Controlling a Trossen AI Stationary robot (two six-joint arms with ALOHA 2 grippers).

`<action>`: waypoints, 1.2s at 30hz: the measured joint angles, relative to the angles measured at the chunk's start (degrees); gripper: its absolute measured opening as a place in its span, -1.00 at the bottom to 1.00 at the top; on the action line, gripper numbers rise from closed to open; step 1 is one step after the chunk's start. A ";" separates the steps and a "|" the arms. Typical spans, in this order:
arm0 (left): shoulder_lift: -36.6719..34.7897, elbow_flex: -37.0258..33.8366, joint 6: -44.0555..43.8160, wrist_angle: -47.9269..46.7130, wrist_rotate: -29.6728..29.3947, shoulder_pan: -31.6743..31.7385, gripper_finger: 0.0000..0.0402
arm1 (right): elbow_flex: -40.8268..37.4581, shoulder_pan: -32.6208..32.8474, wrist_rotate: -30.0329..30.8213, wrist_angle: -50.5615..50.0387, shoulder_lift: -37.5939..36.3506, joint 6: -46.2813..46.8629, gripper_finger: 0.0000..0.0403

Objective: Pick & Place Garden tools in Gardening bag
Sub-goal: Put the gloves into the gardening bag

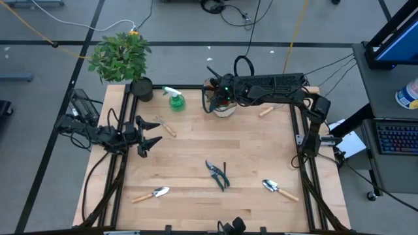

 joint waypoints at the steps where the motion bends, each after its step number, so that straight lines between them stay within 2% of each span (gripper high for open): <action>1: -0.01 0.00 0.00 0.01 0.00 0.00 0.54 | 0.00 0.00 -0.02 -0.90 -0.04 -0.09 0.05; 8: 0.00 0.02 0.01 0.01 0.00 -0.01 0.54 | -0.02 0.14 -1.60 -4.66 -1.88 -3.01 0.14; 18: -0.01 0.01 0.04 0.01 -0.03 0.02 0.54 | -0.02 0.31 -1.39 -5.53 -8.73 -8.32 0.08; 26: 0.00 -0.01 0.00 0.02 -0.04 0.00 0.54 | -0.02 0.24 -1.52 -7.30 -8.65 -9.70 0.09; 31: 0.00 -0.01 -1.49 0.06 -0.03 -0.01 0.54 | -0.09 -0.35 -7.52 -7.20 -8.38 -11.18 0.12; 36: -0.01 0.00 -3.06 0.51 -0.02 0.01 0.54 | -0.04 -0.66 -7.44 -7.26 -8.34 -13.63 0.11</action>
